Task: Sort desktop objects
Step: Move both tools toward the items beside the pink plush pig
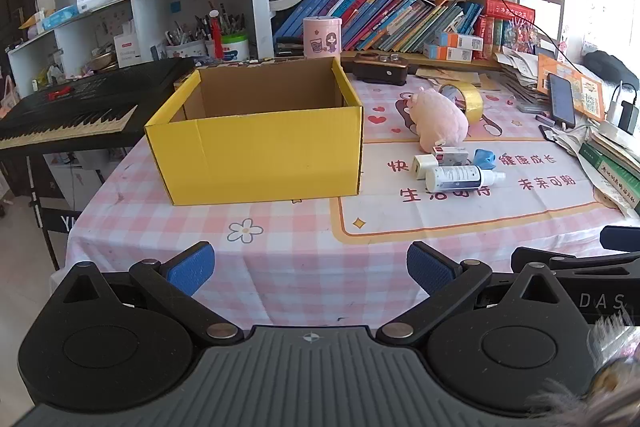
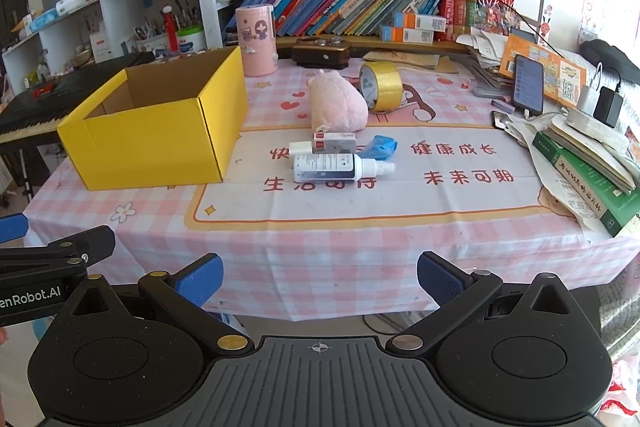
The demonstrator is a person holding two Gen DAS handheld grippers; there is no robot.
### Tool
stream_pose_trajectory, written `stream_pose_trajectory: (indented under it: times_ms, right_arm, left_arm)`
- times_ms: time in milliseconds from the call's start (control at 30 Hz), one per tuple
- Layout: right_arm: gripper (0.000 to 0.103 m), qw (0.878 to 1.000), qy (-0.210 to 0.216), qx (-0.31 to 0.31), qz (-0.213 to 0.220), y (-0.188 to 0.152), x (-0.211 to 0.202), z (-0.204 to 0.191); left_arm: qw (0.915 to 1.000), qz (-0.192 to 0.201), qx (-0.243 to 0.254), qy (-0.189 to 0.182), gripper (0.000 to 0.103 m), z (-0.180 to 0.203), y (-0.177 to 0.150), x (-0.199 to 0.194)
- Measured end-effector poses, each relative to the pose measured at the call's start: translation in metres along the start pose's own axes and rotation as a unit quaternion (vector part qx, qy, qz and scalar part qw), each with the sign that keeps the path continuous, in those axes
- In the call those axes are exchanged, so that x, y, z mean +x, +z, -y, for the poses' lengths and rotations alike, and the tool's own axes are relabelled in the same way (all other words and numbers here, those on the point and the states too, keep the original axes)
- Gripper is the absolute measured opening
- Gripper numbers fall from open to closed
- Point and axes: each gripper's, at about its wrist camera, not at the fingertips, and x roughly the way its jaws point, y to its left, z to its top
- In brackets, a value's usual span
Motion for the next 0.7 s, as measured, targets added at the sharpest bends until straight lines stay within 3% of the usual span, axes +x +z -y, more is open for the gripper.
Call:
stream_pose_trajectory:
  times_ms: [700]
  right_arm:
    - [0.103, 1.000, 0.000, 0.001, -0.004, -0.0005, -0.0003, -0.0001]
  left_arm:
    - [1.0000, -0.001, 0.000, 0.002, 0.103, 0.0005, -0.0017, -0.0006]
